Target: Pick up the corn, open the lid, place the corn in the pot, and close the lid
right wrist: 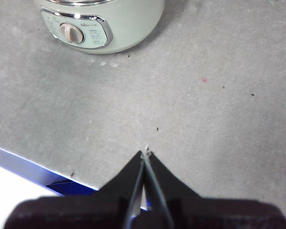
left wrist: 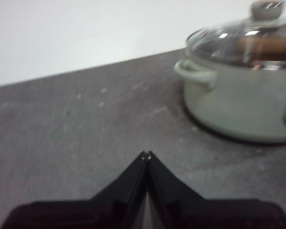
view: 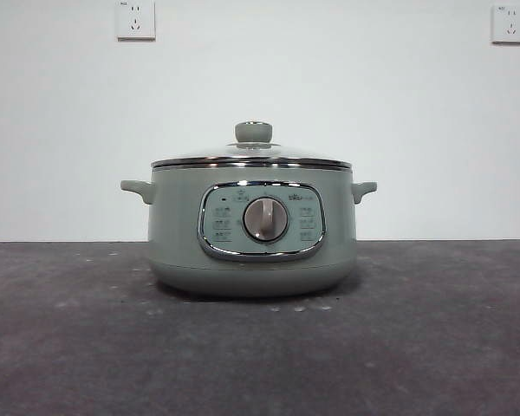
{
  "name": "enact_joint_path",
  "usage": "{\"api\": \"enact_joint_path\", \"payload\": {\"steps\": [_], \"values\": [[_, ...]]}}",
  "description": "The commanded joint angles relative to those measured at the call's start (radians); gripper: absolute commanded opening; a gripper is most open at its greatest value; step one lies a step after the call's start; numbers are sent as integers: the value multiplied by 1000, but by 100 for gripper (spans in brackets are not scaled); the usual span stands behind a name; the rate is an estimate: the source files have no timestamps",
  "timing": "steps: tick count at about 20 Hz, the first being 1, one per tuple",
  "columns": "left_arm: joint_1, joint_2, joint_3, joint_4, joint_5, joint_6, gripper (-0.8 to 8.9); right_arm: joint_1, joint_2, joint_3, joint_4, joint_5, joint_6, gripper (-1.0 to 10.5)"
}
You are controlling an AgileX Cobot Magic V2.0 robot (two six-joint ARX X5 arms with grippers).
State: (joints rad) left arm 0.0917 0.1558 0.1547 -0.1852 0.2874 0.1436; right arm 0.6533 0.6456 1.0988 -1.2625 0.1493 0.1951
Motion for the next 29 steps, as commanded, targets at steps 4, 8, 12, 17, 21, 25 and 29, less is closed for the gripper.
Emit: {"api": "enact_joint_path", "payload": {"steps": [4,8,12,17,21,25,29], "values": [[4,-114,-128,16,-117,-127,-3,1,0,-7,6,1,10,1],[4,-152,-144,37,-132,-167,-3,1,0,-7,5,1,10,1],[4,-146,-144,32,-129,-169,-3,1,0,-7,6,1,10,1],[4,-123,-144,25,-128,-169,-3,1,0,-7,6,1,10,1],[4,-105,-144,24,-128,-169,-3,1,0,-7,6,1,10,1],[4,-89,-144,21,-128,-169,-3,-25,-15,-7,47,49,-45,1],[4,-87,-144,21,-128,-169,-3,-219,-138,-92,342,15,-99,1]]}}
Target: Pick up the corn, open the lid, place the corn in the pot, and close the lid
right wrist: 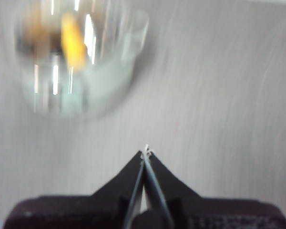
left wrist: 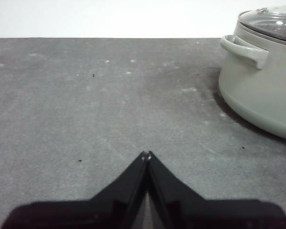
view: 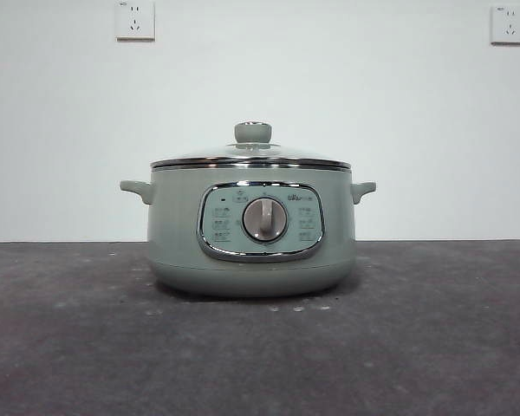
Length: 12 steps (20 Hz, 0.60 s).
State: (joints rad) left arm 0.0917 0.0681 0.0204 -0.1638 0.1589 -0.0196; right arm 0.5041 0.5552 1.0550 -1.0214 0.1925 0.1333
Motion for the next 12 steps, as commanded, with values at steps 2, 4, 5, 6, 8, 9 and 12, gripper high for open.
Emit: {"api": "enact_joint_path", "payload": {"steps": [2,4,5,6,8,9,12], "values": [[4,0,-10,0,1,-6,-3,-194,-145,-167,259,-50,-67,1],[4,0,-10,0,0,-6,-3,-301,-240,-332,438,-51,-105,1],[4,0,-10,0,1,-6,-3,-343,-284,-423,537,-59,-113,1],[4,0,-10,0,1,-6,-3,-377,-327,-516,637,-75,-112,1],[4,0,-10,0,1,-6,-3,-422,-400,-689,798,-101,-110,1],[4,0,-10,0,1,-6,-3,-431,-420,-743,846,-109,-109,1],[4,0,-10,0,1,-6,-3,-440,-472,-868,915,-126,-108,1]]}}
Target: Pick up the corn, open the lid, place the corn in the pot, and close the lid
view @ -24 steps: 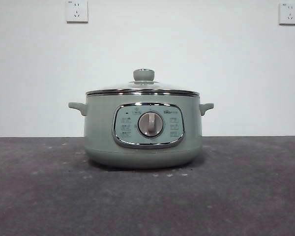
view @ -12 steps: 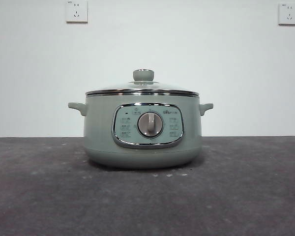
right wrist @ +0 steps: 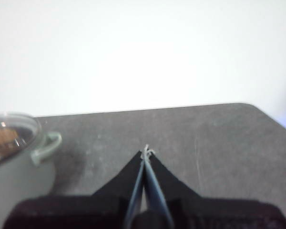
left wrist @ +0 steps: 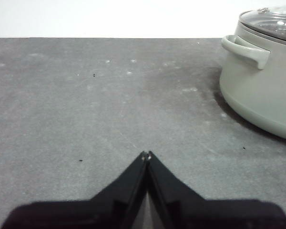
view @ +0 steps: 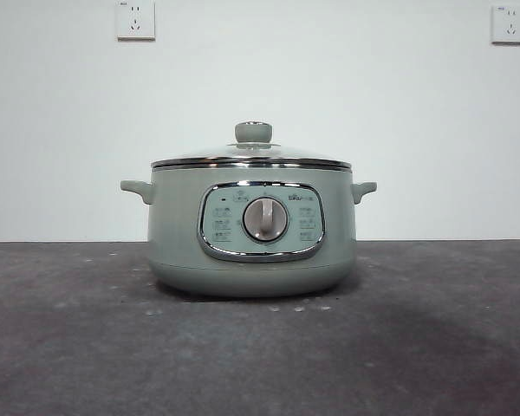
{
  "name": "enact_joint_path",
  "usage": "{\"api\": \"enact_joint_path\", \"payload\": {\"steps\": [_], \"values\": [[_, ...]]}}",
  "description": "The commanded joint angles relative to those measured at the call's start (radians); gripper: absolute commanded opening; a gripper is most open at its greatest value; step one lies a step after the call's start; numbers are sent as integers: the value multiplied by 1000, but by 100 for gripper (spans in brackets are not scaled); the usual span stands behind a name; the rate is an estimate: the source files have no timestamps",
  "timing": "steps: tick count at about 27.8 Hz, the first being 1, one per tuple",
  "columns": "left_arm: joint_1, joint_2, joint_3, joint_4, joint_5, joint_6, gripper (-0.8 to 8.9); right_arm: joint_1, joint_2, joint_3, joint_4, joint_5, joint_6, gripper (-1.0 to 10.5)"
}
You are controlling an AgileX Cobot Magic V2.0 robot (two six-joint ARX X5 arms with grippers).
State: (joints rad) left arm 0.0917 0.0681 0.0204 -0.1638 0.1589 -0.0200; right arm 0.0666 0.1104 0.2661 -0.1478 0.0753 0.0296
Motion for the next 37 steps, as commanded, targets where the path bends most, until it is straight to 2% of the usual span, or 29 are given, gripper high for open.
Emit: {"api": "enact_joint_path", "payload": {"steps": [1,9,15,18,37], "values": [[4,0,-10,0,1,-6,-3,-3,-42,-113,51,-8,-4,1],[4,0,-10,0,1,-6,-3,-2,-103,-250,49,-35,-3,1],[4,0,-10,0,1,-6,-3,-2,-103,-251,-41,-35,-4,1],[4,0,-10,0,1,-6,-3,-2,-103,-249,-41,-35,46,1],[4,0,-10,0,1,-6,-3,-2,-101,-246,-47,-31,45,1]]}}
